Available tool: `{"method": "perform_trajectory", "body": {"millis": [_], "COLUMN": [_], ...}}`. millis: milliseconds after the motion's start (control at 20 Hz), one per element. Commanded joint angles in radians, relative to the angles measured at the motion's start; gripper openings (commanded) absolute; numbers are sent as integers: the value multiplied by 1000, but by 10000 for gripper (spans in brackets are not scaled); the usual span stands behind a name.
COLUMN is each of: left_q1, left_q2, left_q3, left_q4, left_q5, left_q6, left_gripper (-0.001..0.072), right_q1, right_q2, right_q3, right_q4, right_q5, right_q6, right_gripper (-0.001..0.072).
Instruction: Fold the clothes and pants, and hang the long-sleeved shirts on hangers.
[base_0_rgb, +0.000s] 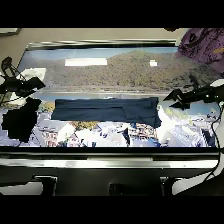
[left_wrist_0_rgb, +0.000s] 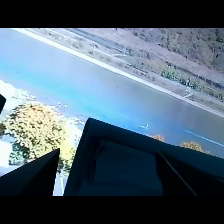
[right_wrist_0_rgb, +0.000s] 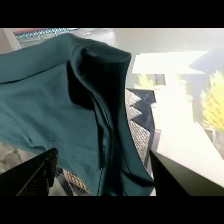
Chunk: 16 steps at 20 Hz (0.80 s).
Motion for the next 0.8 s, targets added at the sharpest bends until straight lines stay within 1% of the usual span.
{"method": "perform_trajectory", "body": {"millis": [0,150,450,500,600,650,700,750], "left_q1": [1,1,1,1,1,-2,-9,-21], "left_q2": [14,14,12,11,10,9,7,4], "left_q3": [14,14,14,14,14,14,14,14], "left_q4": [15,15,15,15,13,2,-14,-32], "left_q5": [-21,-19,-18,-18,-18,-18,-18,-16], "left_q6": [-22,-27,-27,-27,-27,-27,-27,-27], "left_gripper": [673,673,672,673,672,670,668,647], "right_q1": [-12,16,106,127,166,182,192,192], "right_q2": [-102,-158,-181,-181,-181,-178,-169,-152], "right_q3": [-2,-2,-4,-5,-4,-4,-4,-4], "right_q4": [90,134,110,100,95,97,95,96], "right_q5": [27,19,-16,-23,-35,-35,-37,-45], "right_q6": [-53,-79,-88,-88,-88,-87,-84,-63], "right_gripper": [664,661,658,637,450,237,52,27]}}
